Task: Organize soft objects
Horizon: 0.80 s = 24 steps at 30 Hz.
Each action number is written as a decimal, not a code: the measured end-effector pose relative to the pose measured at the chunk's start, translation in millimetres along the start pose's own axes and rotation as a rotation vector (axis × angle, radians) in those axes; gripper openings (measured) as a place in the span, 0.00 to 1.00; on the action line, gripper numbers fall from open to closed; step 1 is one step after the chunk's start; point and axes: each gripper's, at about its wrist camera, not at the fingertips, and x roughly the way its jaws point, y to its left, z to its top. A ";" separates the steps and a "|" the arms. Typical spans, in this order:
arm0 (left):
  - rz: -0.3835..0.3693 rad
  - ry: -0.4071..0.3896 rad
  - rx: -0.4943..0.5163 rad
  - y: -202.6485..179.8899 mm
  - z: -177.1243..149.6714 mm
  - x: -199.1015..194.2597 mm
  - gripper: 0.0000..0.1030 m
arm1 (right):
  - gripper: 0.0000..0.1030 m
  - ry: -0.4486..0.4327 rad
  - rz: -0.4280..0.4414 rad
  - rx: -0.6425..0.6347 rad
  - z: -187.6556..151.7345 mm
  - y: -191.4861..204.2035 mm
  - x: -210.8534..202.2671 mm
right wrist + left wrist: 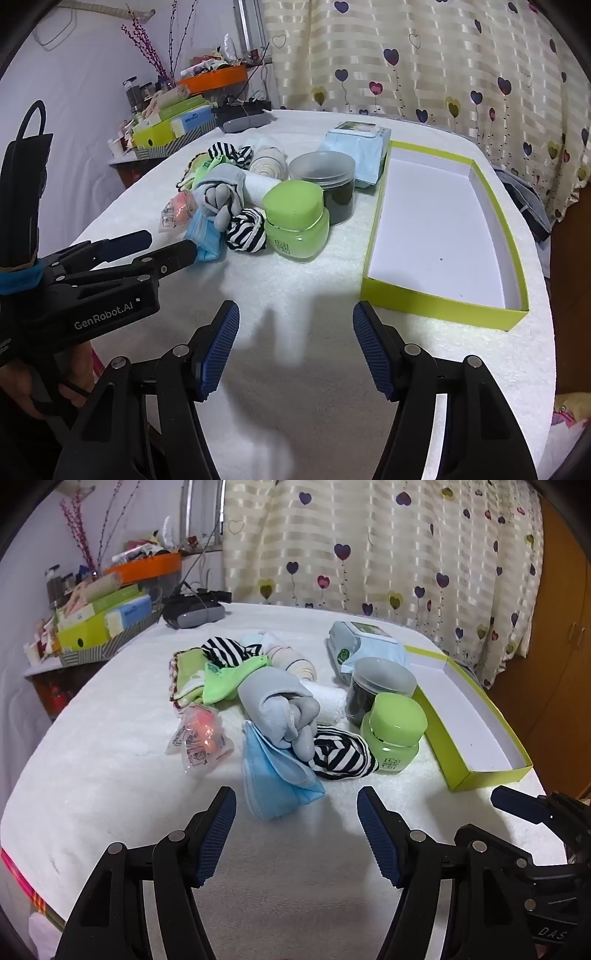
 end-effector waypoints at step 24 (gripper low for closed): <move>-0.019 0.024 0.010 1.6 -4.6 1.6 0.67 | 0.63 0.001 0.004 0.003 2.8 0.1 -0.8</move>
